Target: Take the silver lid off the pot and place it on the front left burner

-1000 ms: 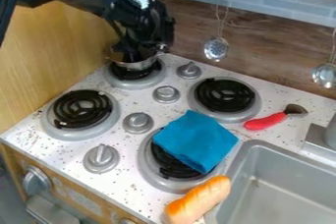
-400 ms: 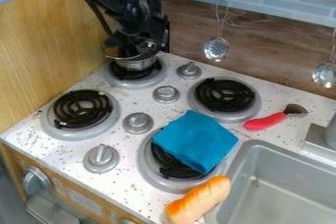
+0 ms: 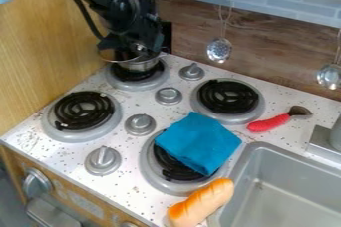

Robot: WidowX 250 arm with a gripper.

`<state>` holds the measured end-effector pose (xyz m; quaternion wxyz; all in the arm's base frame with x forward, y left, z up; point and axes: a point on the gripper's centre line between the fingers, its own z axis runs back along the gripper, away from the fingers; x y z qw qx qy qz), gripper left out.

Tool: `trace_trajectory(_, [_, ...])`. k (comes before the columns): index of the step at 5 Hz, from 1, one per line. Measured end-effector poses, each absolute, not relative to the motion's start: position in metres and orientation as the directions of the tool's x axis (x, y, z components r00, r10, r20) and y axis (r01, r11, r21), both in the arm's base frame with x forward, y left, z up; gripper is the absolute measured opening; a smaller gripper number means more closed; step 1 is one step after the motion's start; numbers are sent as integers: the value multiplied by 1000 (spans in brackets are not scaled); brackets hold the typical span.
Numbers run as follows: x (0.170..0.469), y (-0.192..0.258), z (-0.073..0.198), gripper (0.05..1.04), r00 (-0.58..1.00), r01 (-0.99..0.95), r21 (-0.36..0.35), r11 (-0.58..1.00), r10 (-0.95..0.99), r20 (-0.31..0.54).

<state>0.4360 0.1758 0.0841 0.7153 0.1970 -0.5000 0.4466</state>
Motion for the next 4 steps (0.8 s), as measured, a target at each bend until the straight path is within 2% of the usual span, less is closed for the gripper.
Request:
trace_trajectory(2, [402,162,88,309,152,-794,-159,587,444,883])
trace_trajectory(4, [363,188,67,309,203,-818,-89,569,430,880])
